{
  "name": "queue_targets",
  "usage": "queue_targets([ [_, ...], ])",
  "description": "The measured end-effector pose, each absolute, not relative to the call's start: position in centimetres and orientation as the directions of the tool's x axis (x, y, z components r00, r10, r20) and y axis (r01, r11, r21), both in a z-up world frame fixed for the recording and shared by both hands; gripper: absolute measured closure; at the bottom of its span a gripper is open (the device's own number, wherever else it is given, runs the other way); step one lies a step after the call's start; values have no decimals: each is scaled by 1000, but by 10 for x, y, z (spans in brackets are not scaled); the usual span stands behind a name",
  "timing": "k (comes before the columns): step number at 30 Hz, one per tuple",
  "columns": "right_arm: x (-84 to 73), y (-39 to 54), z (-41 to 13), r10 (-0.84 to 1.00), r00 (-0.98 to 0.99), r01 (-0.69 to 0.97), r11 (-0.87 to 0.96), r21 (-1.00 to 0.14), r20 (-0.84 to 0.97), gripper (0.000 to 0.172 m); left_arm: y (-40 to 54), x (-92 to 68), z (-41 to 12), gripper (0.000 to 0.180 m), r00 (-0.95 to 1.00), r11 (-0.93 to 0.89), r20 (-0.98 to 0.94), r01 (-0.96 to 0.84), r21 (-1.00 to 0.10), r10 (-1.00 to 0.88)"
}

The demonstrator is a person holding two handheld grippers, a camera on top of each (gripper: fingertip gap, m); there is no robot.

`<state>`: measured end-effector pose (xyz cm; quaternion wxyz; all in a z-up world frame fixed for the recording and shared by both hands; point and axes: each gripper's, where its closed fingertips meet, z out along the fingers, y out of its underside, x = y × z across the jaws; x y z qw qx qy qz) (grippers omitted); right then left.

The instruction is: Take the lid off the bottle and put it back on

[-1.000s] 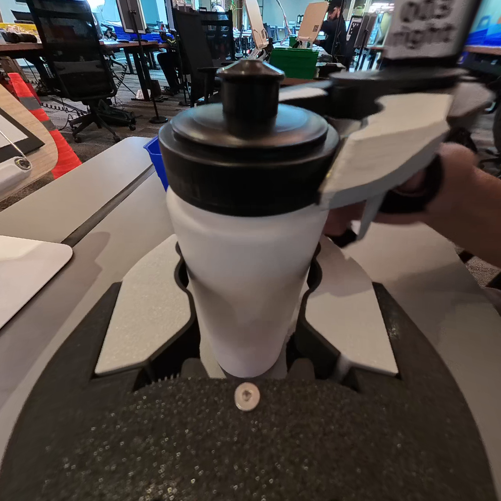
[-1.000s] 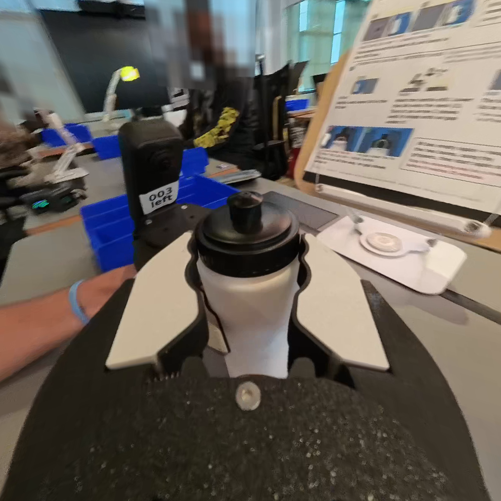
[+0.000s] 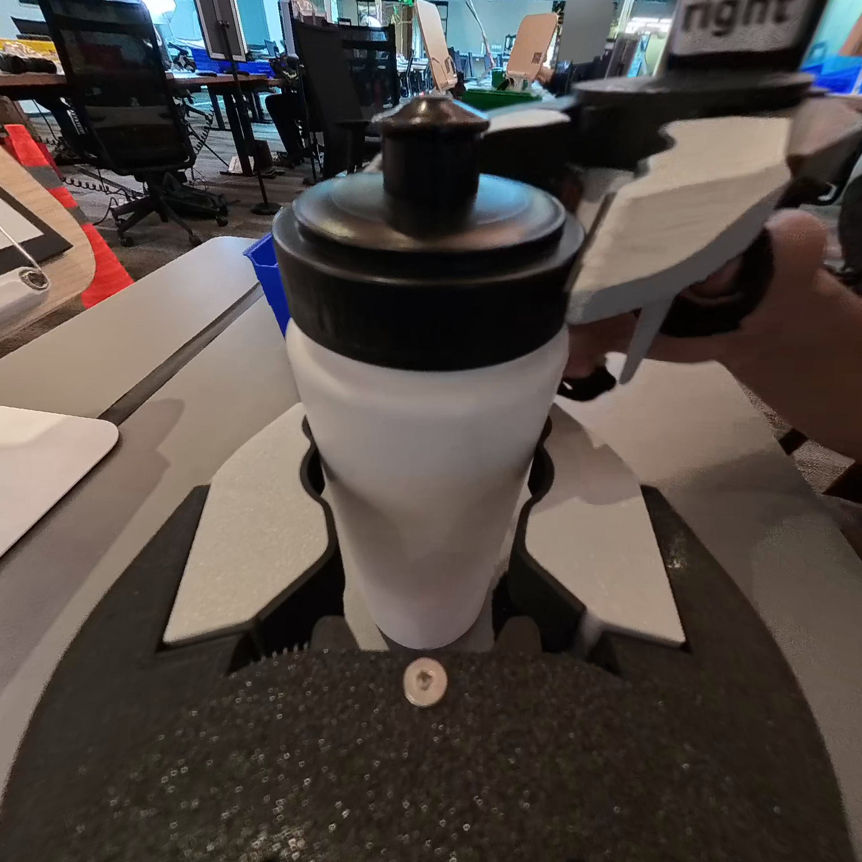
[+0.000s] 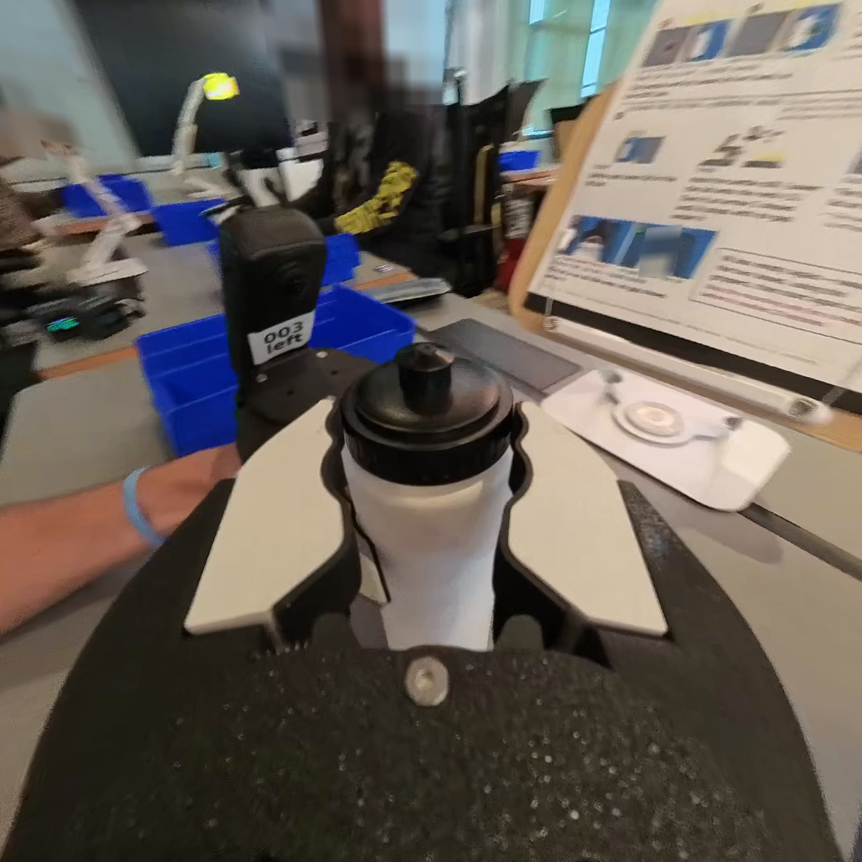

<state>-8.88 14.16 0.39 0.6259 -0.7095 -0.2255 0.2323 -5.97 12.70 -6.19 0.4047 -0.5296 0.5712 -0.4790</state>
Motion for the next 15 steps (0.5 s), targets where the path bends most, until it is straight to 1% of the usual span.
queue_targets([
  [4,-90,138,3,828,554,60,-138,-989,-82,103,126,-59,-62,93,-111,-13,38,-222,-975,-993],
  [6,-89,136,2,870,478,60,-170,-984,-121,102,124,-58,-63,93,-111,-7,32,-225,-974,-993],
  [7,-88,136,1,871,473,58,-179,-982,-131,101,124,-58,-63,93,-110,-6,32,-226,-974,-993],
  [9,-85,135,1,841,526,29,-168,-985,-128,91,124,-58,-63,93,-110,-6,32,-226,-974,-993],
  [11,-78,133,5,772,627,-38,-109,-993,-108,88,124,-58,-63,93,-110,-5,31,-227,-974,-993],
  [13,-70,131,9,647,755,-105,-36,-994,-104,85,124,-58,-63,94,-109,-5,30,-225,-974,-994],
  [14,-65,132,7,562,822,-111,-4,-994,-94,86,124,-58,-63,94,-109,-5,30,-224,-975,-994],
  [15,-64,131,5,489,868,-103,13,-995,-83,84,124,-58,-63,94,-108,-5,30,-224,-975,-994],
])
